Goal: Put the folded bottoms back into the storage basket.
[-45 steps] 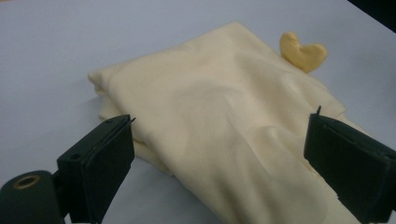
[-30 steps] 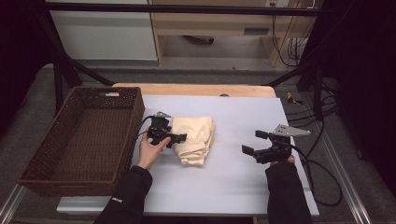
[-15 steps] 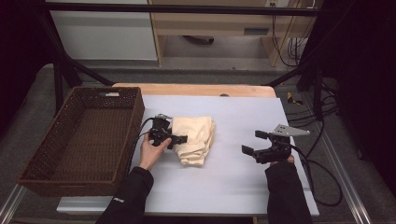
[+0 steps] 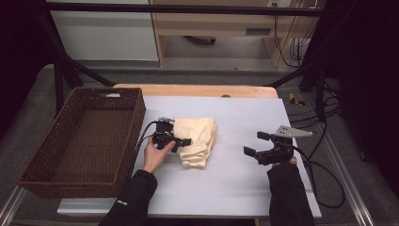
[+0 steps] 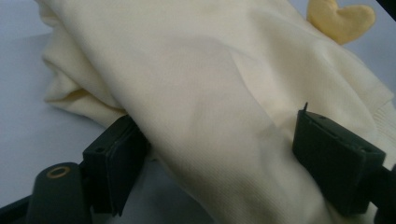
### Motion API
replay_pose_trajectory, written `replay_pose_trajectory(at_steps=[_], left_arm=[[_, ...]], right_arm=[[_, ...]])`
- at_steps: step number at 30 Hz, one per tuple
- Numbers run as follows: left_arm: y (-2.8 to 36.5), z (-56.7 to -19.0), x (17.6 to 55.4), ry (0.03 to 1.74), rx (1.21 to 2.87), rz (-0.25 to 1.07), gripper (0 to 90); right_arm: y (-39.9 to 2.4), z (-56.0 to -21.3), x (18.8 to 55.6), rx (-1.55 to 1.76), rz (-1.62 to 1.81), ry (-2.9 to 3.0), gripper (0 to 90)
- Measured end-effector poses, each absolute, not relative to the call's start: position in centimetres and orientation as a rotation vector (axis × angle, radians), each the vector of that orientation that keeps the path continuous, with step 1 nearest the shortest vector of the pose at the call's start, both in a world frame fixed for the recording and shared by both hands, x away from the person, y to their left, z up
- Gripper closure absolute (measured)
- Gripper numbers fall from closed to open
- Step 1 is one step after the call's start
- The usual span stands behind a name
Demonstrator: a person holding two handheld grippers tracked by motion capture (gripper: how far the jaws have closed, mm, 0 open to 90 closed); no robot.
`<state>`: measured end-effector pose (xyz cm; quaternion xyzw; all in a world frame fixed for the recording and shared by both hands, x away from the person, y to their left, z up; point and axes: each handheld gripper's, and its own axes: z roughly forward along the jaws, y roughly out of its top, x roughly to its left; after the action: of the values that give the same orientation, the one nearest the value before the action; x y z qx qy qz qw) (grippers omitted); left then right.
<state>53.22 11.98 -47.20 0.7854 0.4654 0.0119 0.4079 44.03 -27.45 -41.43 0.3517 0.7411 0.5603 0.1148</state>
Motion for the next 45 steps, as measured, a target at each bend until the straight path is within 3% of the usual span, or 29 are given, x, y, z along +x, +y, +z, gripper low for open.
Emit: replay_pose_trajectory(at_steps=[3,6,17,33,45], left_arm=[[11.9,-47.2,53.2,1.179,1.974,0.016,19.0],[11.9,-47.2,53.3,1.179,1.962,-0.048,27.5],[11.0,-47.0,53.2,1.177,2.026,0.011,36.9],[10.8,-47.0,53.3,1.199,2.029,-0.005,59.8],[10.9,-47.0,53.3,1.206,2.017,-0.005,68.7]], right_arm=[[-27.4,-41.4,44.0,1.033,1.640,2.175,3.3],[-27.4,-41.4,44.1,1.030,1.641,2.175,3.3],[-27.4,-41.4,44.0,1.035,1.644,2.172,3.3],[-27.4,-41.5,44.1,1.036,1.642,2.171,3.3],[-27.4,-41.5,44.1,1.036,1.642,2.171,3.3]])
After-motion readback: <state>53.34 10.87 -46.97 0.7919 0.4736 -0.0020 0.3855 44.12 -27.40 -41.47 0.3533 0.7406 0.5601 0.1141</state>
